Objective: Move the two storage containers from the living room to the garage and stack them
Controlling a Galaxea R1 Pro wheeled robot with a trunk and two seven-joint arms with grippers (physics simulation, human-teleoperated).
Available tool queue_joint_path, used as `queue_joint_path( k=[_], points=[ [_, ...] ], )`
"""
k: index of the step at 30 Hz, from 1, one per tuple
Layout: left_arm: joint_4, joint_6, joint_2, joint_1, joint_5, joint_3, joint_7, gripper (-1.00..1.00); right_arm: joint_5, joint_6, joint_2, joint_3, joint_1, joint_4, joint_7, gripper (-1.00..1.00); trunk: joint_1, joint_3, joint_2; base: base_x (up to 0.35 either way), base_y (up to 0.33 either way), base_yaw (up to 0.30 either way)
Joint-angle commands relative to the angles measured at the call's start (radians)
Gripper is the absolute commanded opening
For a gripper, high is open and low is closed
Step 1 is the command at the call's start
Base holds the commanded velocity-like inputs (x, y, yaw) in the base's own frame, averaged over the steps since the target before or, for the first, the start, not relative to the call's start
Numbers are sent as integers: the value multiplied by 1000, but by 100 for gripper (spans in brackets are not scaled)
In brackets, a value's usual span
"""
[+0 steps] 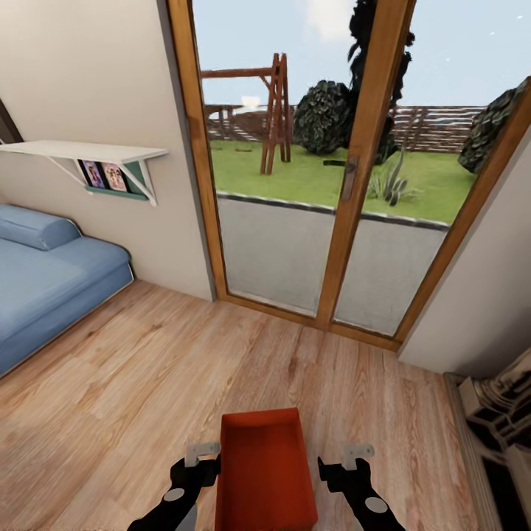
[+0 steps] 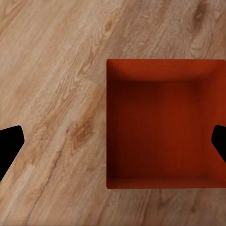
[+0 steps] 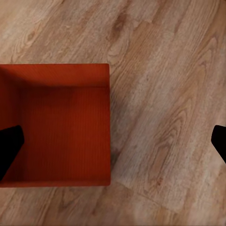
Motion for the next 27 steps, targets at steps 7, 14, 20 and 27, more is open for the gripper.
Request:
queue_joint_path(
  k=[7,14,20,27],
  points=[
    [1,-4,-1,-1,-3,5,1,100,7,-2,0,4,-1,1,-4,100,27,-35,-51,0,0,0],
    [1,-4,-2,-1,-1,5,1,100,76,-2,0,1,-1,-2,-4,100,54,-68,-100,0,0,0],
    [1,-5,-1,-1,-1,7,1,100,87,-2,0,1,-1,-2,-4,100,77,-96,-142,0,0,0],
    [2,-5,-1,-1,-1,7,1,100,87,-2,0,1,-1,-2,-4,100,104,-129,-191,0,0,44]
  ],
)
